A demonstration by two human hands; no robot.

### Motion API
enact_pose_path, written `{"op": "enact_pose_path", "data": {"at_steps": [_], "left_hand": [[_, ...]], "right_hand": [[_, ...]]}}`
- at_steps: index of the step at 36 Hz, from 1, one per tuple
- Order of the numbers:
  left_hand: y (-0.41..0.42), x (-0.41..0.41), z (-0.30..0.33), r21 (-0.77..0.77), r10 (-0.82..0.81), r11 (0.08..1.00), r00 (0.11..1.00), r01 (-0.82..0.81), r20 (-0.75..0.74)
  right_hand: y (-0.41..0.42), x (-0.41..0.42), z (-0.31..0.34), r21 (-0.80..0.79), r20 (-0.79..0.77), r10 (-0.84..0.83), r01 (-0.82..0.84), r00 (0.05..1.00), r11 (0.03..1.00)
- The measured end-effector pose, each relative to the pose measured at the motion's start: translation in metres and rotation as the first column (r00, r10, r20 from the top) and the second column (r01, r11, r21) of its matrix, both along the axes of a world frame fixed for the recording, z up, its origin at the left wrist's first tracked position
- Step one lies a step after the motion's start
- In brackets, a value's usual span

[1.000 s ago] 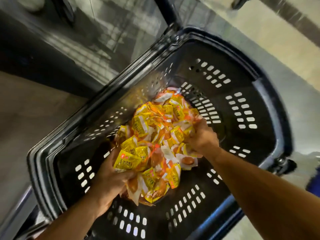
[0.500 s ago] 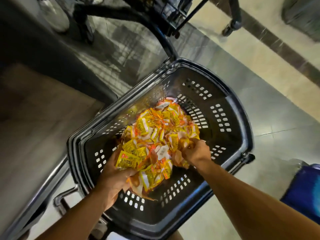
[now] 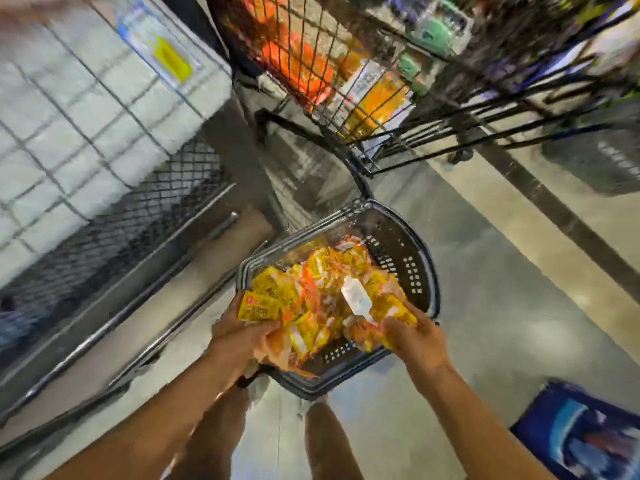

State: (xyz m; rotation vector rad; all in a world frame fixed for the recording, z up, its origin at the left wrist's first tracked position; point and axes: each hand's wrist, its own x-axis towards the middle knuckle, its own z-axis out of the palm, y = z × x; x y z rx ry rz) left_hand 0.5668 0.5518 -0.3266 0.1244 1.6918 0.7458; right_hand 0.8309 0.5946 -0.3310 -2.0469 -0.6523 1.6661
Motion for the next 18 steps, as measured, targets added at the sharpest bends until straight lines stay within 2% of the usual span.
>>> {"op": "enact_pose_path", "data": {"at_steps": [4, 9, 18], "left_hand": [[-0.017, -0.011, 0.075, 0.117, 0.063, 0.991, 0.997, -0.067, 0.036], [-0.048, -0.020, 0.157, 0.249, 0.184, 0.947, 0.978, -0.203, 0.099], [-0.126, -0.030, 0.251, 0.325, 0.382, 0.862, 0.920, -0.390, 0.090]], "right_hand": [[-0.011, -0.003, 0.077, 0.055, -0.102, -0.044, 0.050, 0.994, 0.997], [-0.023, -0.010, 0.151, 0.057, -0.193, 0.007, 0.004, 0.981, 0.998], [-0.042, -0.033, 0.247, 0.093, -0.253, 0.223, -0.206, 0.941, 0.974]]}}
